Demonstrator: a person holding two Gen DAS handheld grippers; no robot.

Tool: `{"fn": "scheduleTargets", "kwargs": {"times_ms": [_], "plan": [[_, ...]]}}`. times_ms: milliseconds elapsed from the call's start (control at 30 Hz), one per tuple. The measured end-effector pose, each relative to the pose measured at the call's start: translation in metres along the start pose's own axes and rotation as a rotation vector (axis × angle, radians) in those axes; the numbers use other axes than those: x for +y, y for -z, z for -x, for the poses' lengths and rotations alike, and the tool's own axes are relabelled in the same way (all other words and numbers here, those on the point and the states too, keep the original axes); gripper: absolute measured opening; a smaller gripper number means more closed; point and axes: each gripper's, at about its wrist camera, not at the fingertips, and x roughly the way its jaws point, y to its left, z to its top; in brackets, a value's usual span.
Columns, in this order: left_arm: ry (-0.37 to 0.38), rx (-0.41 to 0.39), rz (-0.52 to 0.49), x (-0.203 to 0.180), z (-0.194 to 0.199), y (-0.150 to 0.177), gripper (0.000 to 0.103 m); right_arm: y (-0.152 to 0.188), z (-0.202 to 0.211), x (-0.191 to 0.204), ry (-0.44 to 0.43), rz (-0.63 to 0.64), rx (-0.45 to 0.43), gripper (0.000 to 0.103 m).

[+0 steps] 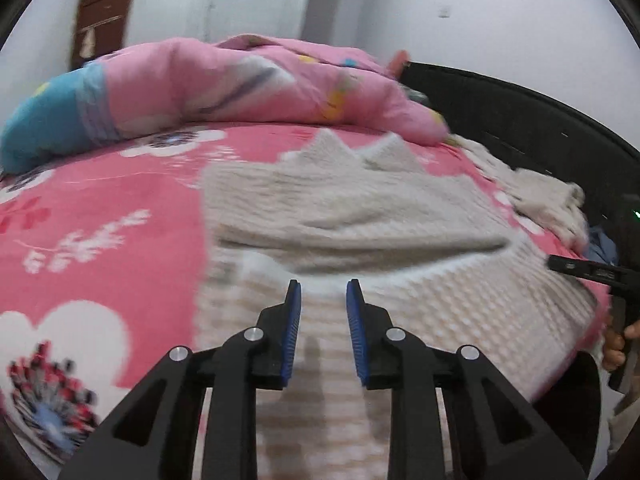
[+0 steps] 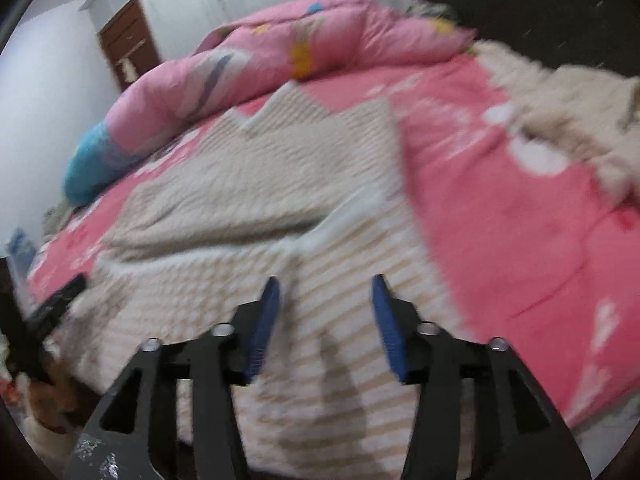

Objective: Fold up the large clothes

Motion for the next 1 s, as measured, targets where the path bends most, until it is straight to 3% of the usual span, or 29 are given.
{"fn": "scheduleTargets", "kwargs": {"times_ms": [100, 167, 200, 233, 333, 500, 567, 633, 667, 733, 833, 1000], "plan": [[-0.047, 0.08, 0.026, 0.02, -0.022, -0.004, 0.023, -0.007, -0.023, -0.007, 0.05, 0.008, 0.031, 0.052], [-0.037, 0.124, 0.049, 0.028, -0.033, -0.004, 0.023, -0.01, -0.038, -0.005, 0.077, 0.018, 0.064, 0.031], [-0.035, 0.145, 0.052, 0.029, -0.036, -0.003, 0.023, -0.012, -0.043, -0.003, 0.087, 0.017, 0.068, 0.015], [-0.038, 0.152, 0.045, 0.029, -0.038, -0.002, 0.023, -0.011, -0.041, -0.005, 0.077, 0.013, 0.06, 0.009], [-0.074, 0.154, 0.003, 0.025, -0.041, 0.0, 0.01, -0.01, -0.028, 0.002, 0.086, 0.03, 0.017, 0.007], [-0.058, 0.184, 0.033, 0.03, -0.035, -0.004, 0.011, -0.016, -0.024, 0.004, 0.08, 0.031, 0.011, 0.008], [-0.043, 0.185, 0.05, 0.034, -0.032, -0.007, 0.017, -0.017, -0.024, 0.002, 0.08, 0.025, 0.014, 0.013], [-0.032, 0.192, 0.053, 0.036, -0.03, -0.007, 0.024, -0.017, -0.027, 0.0, 0.083, 0.026, 0.022, 0.033], [-0.043, 0.2, 0.047, 0.036, -0.031, -0.007, 0.024, -0.017, -0.028, 0.001, 0.08, 0.032, 0.028, 0.037], [-0.066, 0.218, 0.051, 0.037, -0.033, -0.009, 0.028, -0.016, -0.033, 0.003, 0.083, 0.049, 0.05, 0.038], [-0.037, 0.231, 0.084, 0.041, -0.036, -0.01, 0.036, -0.014, -0.043, 0.003, 0.087, 0.066, 0.083, 0.042], [-0.038, 0.271, 0.084, 0.042, -0.052, -0.011, 0.038, -0.013, -0.049, -0.004, 0.055, 0.04, 0.101, 0.043]]}}
